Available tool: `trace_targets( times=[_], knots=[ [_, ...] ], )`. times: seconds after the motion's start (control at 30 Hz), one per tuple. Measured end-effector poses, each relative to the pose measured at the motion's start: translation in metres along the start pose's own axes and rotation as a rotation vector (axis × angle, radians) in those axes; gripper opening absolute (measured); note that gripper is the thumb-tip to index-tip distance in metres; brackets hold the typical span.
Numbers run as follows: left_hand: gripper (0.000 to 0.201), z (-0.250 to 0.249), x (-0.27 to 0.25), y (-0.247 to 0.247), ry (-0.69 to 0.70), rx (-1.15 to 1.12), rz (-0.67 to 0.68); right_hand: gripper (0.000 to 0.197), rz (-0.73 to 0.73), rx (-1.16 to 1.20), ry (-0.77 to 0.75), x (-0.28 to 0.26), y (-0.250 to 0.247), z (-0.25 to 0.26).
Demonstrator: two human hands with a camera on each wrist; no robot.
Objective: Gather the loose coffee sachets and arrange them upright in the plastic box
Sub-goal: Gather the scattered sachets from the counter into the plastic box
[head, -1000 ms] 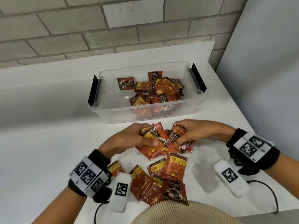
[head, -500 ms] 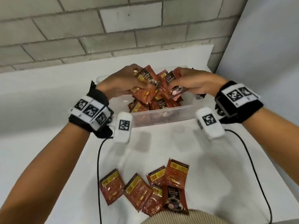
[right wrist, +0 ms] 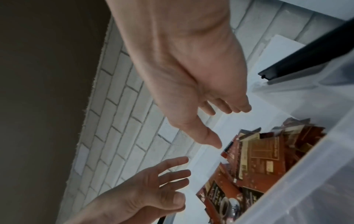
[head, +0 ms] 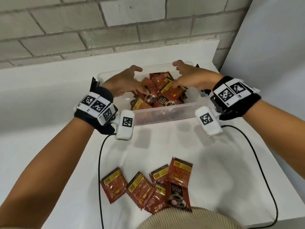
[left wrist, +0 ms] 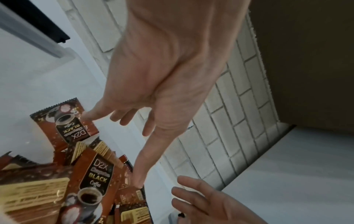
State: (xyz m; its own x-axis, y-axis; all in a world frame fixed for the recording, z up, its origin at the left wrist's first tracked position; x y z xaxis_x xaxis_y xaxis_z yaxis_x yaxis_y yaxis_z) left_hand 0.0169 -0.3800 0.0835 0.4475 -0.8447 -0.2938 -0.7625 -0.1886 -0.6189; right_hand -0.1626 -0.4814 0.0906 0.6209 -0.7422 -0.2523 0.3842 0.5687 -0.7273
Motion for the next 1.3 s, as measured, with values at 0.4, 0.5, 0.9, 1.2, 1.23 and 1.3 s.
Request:
trace_targets(
  times=[0.4,0.5,0.9,1.2,1.23,1.3],
  knots=[
    [0.045,0.011,-0.158,0.067,0.590,0.229,0.502,0.054,0.512,-0.277,-0.407,-0.138,0.079,-0.036],
    [0.053,0.039,-0.182,0.109,0.593,0.318,0.716,0.063,0.608,-0.319,-0.393,-0.155,0.105,-0.059],
    [0.015,0.051,-0.178,0.095,0.590,0.153,0.544,0.030,0.525,-0.161,-0.319,-0.149,0.103,-0.070],
    [0.018,0.101,-0.185,0.059,0.365,0.412,0.572,0.049,0.818,-0.103,-0.374,-0.173,0.135,-0.024],
    [0.019,0.106,-0.187,0.061,0.385,0.459,0.575,0.053,0.833,-0.153,-0.390,-0.176,0.142,-0.022],
    [0.019,0.114,-0.192,0.066,0.420,0.516,0.576,0.055,0.859,-0.266,-0.417,-0.180,0.153,-0.021]
  ],
)
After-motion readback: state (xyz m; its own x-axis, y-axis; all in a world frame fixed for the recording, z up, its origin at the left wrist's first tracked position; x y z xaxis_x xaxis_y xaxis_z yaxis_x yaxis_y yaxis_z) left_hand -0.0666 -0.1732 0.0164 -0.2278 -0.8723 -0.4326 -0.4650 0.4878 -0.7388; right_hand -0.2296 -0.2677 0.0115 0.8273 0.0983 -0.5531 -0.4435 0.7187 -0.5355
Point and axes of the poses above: each hand's wrist, its own x-axis towards the middle knuckle, its own y-axis out of the palm, z = x × y, the point moved 4 cm from there along x, towards the middle knuckle, and after that the axes turned 7 degrees about -z, right-handed, at the moved point
